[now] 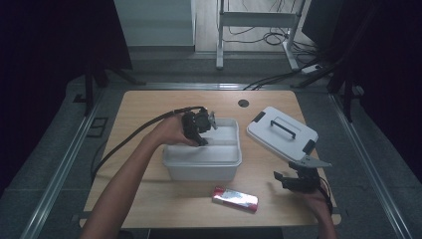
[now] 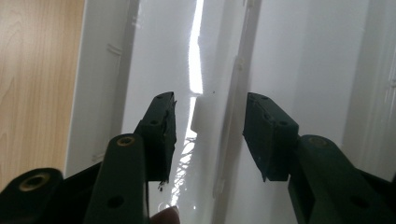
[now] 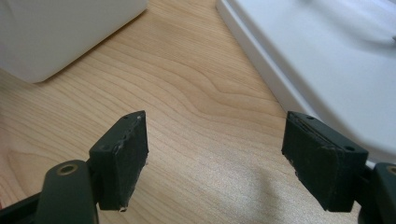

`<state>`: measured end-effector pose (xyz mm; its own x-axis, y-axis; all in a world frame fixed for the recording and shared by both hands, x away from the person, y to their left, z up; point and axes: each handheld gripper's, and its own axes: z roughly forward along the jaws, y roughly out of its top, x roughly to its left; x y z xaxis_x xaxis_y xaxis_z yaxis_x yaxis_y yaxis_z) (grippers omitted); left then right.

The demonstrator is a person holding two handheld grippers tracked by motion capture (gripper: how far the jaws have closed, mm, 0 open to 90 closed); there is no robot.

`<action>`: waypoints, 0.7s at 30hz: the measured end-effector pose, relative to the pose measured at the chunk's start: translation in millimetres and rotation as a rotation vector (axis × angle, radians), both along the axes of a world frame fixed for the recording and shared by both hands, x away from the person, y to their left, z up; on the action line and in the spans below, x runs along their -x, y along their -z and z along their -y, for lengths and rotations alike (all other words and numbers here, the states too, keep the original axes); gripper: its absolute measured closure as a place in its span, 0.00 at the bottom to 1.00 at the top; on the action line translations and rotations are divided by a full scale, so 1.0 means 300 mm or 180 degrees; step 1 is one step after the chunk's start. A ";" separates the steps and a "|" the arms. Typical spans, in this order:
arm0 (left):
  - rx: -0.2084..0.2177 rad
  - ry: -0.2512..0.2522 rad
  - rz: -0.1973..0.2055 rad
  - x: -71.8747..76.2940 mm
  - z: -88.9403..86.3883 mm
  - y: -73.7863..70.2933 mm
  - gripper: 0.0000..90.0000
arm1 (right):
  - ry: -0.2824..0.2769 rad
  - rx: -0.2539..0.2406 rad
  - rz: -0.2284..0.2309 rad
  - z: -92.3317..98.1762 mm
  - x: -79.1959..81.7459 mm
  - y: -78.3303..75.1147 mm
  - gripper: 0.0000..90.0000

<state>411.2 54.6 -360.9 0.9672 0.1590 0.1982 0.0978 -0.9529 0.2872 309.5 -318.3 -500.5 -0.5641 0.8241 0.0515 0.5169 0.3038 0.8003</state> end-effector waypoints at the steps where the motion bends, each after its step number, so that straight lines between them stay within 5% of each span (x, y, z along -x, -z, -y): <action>1: -0.0009 0.0015 -0.0030 -0.003 0.001 0.003 0.64 | 0.0003 0.0000 -0.0003 0.001 0.000 0.001 0.25; 12: -0.0031 0.0063 -0.0132 -0.018 0.003 0.016 0.72 | 0.0022 0.0000 -0.0021 0.007 -0.003 0.008 0.25; 21: 0.0003 0.0124 -0.0333 -0.032 0.002 0.029 0.85 | 0.0037 0.0022 -0.0037 0.010 -0.006 0.014 0.25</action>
<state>420.9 53.8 -369.6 0.9880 0.1210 0.0958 0.0901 -0.9563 0.2783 311.2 -321.2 -504.6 -0.5539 0.8309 0.0523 0.5297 0.3032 0.7922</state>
